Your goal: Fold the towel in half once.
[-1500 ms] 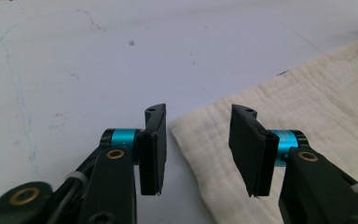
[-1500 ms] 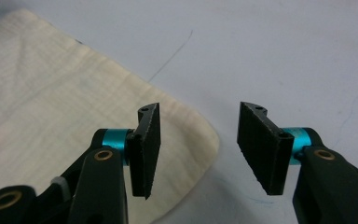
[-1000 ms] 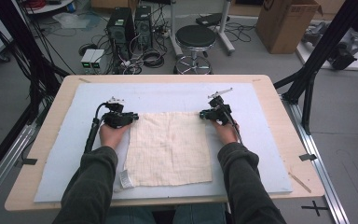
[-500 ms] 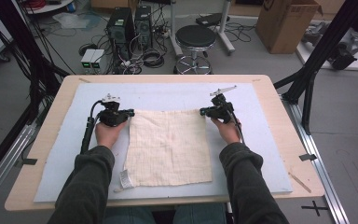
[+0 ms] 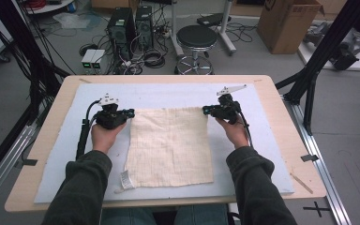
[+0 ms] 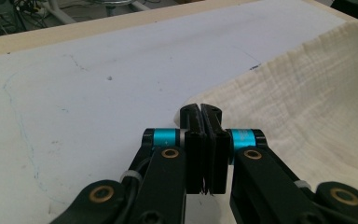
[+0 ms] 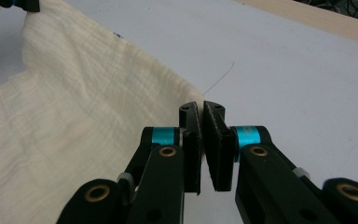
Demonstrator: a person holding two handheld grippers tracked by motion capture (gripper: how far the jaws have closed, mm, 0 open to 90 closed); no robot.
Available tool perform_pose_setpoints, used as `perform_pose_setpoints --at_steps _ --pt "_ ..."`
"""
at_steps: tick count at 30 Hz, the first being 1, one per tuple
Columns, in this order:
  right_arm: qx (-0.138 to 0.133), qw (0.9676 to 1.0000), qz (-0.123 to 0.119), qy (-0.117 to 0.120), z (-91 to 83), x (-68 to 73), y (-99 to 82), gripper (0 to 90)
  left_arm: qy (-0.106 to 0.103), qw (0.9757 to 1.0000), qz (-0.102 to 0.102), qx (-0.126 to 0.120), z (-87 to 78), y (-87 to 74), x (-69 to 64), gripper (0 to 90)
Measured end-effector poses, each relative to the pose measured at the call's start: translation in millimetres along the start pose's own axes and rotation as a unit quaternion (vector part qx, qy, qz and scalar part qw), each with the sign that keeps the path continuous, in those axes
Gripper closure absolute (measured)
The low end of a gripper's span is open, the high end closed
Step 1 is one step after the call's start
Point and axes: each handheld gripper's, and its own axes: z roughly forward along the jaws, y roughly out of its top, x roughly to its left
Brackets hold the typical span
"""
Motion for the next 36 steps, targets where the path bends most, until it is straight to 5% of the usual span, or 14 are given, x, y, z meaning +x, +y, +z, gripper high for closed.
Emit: perform_pose_setpoints --at_steps 13,25,36 --pt "0.000 0.9995 -0.020 0.025 -11.0 17.3 -11.0 85.8 -0.004 0.9996 0.027 -0.004 -25.5 -8.8 -9.8 87.9" --pt "-0.016 0.9975 -0.055 0.041 -40.3 43.8 -8.4 85.7 -0.017 0.9986 0.046 -0.021 -50.2 -16.8 -19.3 87.9" --pt "-0.023 0.9967 -0.059 0.050 -58.6 57.1 -32.1 85.8 -0.032 0.9968 0.067 -0.029 -70.6 -23.7 -33.2 87.8"
